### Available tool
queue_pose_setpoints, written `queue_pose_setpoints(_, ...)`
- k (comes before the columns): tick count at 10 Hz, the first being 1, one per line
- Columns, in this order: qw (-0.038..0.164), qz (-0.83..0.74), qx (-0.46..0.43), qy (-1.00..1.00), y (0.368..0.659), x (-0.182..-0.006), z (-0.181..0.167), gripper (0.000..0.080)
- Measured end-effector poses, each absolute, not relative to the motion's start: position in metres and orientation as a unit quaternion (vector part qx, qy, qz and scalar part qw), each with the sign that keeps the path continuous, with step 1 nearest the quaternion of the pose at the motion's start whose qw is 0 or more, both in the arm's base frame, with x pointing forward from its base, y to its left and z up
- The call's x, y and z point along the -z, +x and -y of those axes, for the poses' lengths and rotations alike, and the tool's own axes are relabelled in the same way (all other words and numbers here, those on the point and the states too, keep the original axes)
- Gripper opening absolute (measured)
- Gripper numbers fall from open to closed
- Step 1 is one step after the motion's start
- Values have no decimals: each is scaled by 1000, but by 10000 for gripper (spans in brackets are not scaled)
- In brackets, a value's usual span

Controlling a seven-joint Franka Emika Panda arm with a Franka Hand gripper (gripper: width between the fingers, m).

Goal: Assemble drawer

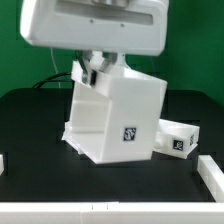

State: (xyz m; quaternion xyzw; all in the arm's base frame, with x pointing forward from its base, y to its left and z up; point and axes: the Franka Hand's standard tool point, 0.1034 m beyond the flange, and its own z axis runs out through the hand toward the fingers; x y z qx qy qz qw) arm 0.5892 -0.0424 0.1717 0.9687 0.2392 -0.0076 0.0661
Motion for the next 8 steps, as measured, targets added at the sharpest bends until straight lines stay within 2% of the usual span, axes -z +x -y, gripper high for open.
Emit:
queue_pose_setpoints(5, 64, -230, 11, 971, 587, -168, 44, 34)
queue_pose_setpoints(6, 59, -203, 17, 977, 584, -157, 40, 34)
queue_pose_setpoints(8, 37, -164, 26, 985, 587, -133, 24, 34)
